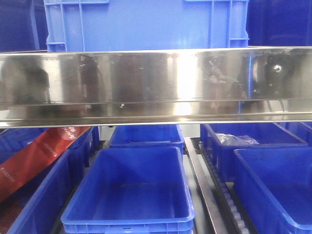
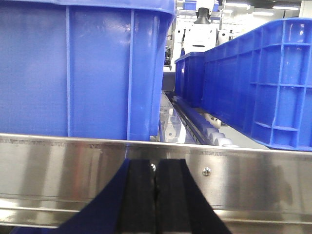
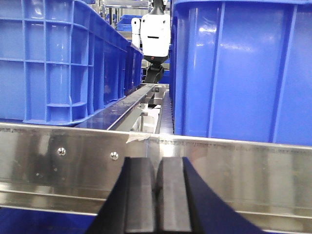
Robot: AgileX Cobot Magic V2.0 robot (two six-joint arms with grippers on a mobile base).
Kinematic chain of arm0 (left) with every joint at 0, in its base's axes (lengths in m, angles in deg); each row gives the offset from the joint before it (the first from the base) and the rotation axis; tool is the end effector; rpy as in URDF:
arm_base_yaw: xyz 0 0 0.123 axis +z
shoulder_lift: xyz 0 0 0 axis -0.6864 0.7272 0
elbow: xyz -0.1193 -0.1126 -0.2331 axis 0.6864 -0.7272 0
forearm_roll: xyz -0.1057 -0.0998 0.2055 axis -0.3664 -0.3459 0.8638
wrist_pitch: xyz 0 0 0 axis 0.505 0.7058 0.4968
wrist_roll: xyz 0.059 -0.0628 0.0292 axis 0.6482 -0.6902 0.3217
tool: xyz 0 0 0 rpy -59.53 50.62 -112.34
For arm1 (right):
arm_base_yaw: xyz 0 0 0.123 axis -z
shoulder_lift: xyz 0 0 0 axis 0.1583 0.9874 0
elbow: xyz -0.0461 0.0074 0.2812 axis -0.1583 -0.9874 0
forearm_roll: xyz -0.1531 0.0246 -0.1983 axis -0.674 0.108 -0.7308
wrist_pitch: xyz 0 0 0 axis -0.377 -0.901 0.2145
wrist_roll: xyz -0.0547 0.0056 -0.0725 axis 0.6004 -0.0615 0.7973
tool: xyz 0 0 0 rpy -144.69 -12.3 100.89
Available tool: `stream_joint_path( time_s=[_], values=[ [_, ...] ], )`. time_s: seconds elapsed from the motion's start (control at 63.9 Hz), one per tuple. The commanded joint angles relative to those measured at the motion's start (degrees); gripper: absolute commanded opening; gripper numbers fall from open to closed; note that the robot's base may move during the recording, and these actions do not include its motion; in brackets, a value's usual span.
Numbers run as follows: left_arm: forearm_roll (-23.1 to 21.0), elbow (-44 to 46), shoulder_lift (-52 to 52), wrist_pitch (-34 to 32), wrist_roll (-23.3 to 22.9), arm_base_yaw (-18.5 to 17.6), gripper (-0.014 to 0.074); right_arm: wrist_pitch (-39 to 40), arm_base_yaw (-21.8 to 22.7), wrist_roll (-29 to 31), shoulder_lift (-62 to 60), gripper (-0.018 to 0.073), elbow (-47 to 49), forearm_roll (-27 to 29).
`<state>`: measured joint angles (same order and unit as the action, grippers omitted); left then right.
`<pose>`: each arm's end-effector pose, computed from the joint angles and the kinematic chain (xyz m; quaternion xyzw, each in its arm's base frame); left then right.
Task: Place valve from conveyor to right shelf box
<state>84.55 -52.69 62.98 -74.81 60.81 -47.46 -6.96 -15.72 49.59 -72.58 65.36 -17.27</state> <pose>0.0564 -0.0042 0.2141 0.0130 0.6716 -0.0397 0.7398 0.0561 0.0066 0.2126 -0.0395 0.6795 0.0422 0.7314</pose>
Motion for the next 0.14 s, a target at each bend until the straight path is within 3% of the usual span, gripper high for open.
stream_joint_path(
  time_s=[0.0,0.125],
  values=[
    [-0.4,0.1,-0.3,-1.0,0.0,-0.4,-0.0111,1.1,-0.1,0.0,-0.2,-0.0168,-0.1,0.0],
    [-0.4,0.1,-0.3,-1.0,0.0,-0.4,-0.0111,1.1,-0.1,0.0,-0.2,-0.0168,-0.1,0.0]
  ],
)
